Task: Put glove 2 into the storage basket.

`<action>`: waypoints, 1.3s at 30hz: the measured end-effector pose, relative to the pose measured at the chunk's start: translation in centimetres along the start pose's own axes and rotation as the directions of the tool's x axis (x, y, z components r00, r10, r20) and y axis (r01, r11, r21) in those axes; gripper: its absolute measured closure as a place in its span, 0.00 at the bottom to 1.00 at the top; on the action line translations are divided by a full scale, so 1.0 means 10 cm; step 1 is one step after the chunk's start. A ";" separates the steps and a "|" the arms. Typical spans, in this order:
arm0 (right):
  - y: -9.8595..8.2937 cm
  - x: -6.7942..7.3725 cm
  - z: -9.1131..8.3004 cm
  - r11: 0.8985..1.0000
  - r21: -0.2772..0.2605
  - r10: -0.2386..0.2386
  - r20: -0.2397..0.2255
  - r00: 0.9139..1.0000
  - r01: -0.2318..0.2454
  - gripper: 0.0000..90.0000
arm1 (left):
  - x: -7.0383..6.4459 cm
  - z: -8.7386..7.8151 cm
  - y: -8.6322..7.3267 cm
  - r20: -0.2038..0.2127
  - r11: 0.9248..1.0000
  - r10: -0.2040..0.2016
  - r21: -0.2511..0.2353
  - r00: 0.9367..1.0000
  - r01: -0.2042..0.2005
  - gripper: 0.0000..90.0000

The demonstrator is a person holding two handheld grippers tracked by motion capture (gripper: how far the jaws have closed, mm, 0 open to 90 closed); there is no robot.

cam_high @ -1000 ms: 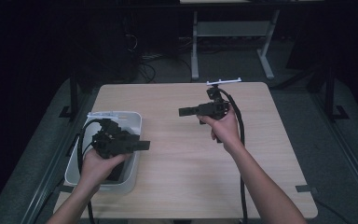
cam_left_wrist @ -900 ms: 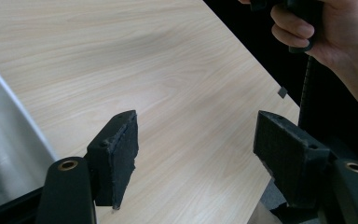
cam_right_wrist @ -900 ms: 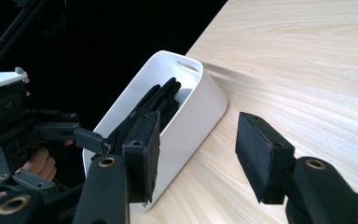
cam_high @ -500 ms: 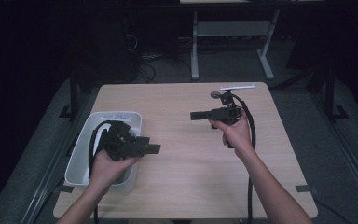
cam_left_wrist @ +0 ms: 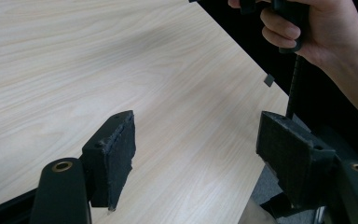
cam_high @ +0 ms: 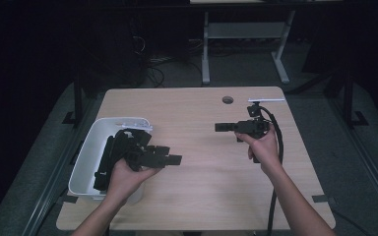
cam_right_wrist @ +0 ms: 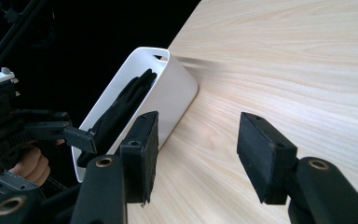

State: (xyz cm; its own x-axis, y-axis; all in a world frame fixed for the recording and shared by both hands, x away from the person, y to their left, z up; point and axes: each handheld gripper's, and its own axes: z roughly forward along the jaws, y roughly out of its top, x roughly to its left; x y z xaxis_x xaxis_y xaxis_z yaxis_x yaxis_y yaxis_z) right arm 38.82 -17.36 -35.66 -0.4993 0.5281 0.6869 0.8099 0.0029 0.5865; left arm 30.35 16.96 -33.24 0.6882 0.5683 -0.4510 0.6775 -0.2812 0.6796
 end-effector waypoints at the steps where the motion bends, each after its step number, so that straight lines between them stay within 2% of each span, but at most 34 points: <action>1: -0.01 -0.02 -0.01 1.000 -0.002 0.001 0.003 1.000 -0.001 0.53 | -0.01 0.02 0.00 0.003 1.000 -0.003 -0.001 1.000 0.003 0.31; 22: -0.24 -0.23 -0.26 0.999 -0.021 0.035 0.021 0.999 -0.035 0.52 | -0.10 0.19 -0.08 0.019 1.000 0.018 0.008 1.000 -0.018 0.30; 27: -0.35 -0.33 -0.33 0.998 -0.027 0.051 0.023 0.998 -0.051 0.52 | -0.12 0.27 -0.15 0.030 1.000 0.013 0.019 0.999 -0.014 0.30; 39: -0.52 -0.53 -0.43 0.995 -0.044 0.088 0.019 0.996 -0.088 0.51 | -0.15 0.46 -0.19 0.047 0.999 0.021 0.038 0.999 -0.022 0.29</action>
State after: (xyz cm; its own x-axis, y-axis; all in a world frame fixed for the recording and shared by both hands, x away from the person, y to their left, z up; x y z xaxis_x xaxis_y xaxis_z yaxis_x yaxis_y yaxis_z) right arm 35.92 -23.85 -40.50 -0.4198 0.5423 0.7278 0.8363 -0.0806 0.5424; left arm 29.24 13.10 -36.46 0.7135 0.5254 -0.4636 0.6713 -0.3230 0.6671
